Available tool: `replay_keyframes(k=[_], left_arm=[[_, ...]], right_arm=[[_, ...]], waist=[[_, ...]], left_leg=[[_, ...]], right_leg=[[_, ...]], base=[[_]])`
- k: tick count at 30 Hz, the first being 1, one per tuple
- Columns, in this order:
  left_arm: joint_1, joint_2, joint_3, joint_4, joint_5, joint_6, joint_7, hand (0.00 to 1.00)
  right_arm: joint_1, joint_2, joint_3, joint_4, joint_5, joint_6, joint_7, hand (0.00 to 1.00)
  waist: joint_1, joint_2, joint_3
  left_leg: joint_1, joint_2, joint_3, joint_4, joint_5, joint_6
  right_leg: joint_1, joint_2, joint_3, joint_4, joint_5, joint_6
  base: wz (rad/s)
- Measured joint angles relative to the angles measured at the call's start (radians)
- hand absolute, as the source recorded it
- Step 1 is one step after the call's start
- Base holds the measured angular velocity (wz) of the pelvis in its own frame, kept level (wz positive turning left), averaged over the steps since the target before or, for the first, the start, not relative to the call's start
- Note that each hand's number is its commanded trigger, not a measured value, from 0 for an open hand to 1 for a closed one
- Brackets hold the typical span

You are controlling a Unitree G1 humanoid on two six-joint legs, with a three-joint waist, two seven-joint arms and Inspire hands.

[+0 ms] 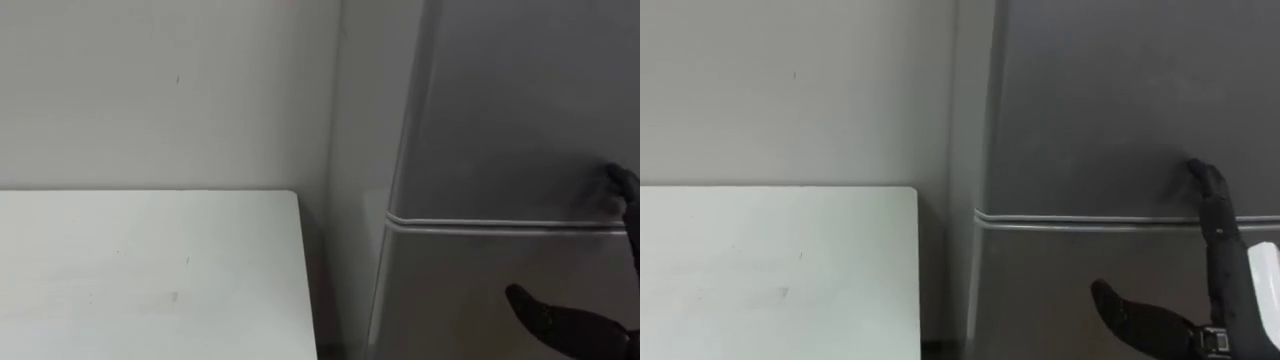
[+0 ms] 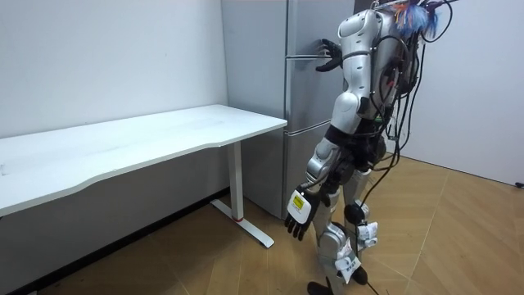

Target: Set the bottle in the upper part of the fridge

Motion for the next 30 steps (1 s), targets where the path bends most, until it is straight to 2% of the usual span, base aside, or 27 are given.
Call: replay_keyframes(k=[6,12,17,19,21,26,28,30], left_arm=[[-0.006,0.001,-0.001,0.002,0.0,0.005,0.004,0.0],[-0.006,-0.005,-0.001,0.009,-0.003,0.005,0.01,0.0],[-0.006,-0.006,0.001,0.009,-0.003,0.005,0.014,0.0],[-0.009,-0.006,0.005,0.008,-0.003,0.004,0.016,0.0],[-0.013,-0.008,0.026,0.008,-0.003,0.004,0.019,0.0],[-0.012,-0.007,0.046,-0.005,-0.014,0.001,0.022,0.0],[-0.015,-0.007,0.051,-0.004,-0.014,-0.003,0.019,0.0],[-0.007,-0.009,0.089,0.0,-0.012,-0.007,0.011,0.0]], right_arm=[[-0.016,0.02,0.023,0.036,-0.021,0.0,0.0,0.0],[-0.017,0.02,0.03,0.048,-0.031,-0.002,-0.001,0.0],[-0.017,0.02,0.027,0.058,-0.064,-0.006,-0.003,0.0],[-0.016,0.018,0.014,0.059,-0.06,-0.014,-0.003,0.0],[-0.016,0.018,0.001,0.059,-0.06,-0.022,-0.002,0.0],[-0.016,0.011,-0.013,0.052,-0.049,-0.018,-0.002,0.0],[-0.017,0.006,-0.04,0.05,-0.048,-0.02,0.001,0.0],[-0.023,-0.012,-0.098,0.049,-0.013,-0.019,0.007,0.0]], waist=[[0.001,0.009,-0.0001],[0.001,0.022,0.0001],[-0.001,0.023,-0.0002],[-0.003,0.021,0.0],[-0.022,0.02,-0.0006],[-0.028,0.021,-0.0029],[-0.035,0.014,-0.0074],[-0.035,0.016,-0.0067]], left_leg=[[0.009,0.004,-0.02,0.008,0.002,-0.004],[0.015,0.004,-0.034,0.008,0.006,-0.008],[0.014,0.004,-0.036,0.008,0.006,-0.009],[0.008,0.003,-0.037,0.008,0.007,-0.008],[-0.004,0.0,-0.052,0.017,0.008,-0.006],[-0.014,-0.005,-0.055,0.024,0.006,-0.002],[-0.016,-0.008,-0.053,0.023,0.008,0.001],[-0.014,-0.013,-0.052,0.017,0.009,0.005]], right_leg=[[0.017,-0.003,-0.017,-0.012,0.003,-0.005],[0.031,-0.003,-0.031,-0.012,0.002,-0.007],[0.03,-0.003,-0.033,-0.012,0.002,-0.007],[0.025,-0.005,-0.035,-0.012,0.002,-0.007],[0.024,-0.009,-0.05,-0.011,0.004,-0.009],[0.017,-0.013,-0.052,-0.009,0.002,-0.003],[0.015,-0.013,-0.054,-0.008,0.005,-0.001],[0.018,-0.016,-0.055,0.002,0.004,0.003]], base=[[0.07],[0.07],[0.0],[0.02],[0.16],[0.05],[0.02],[0.0]])
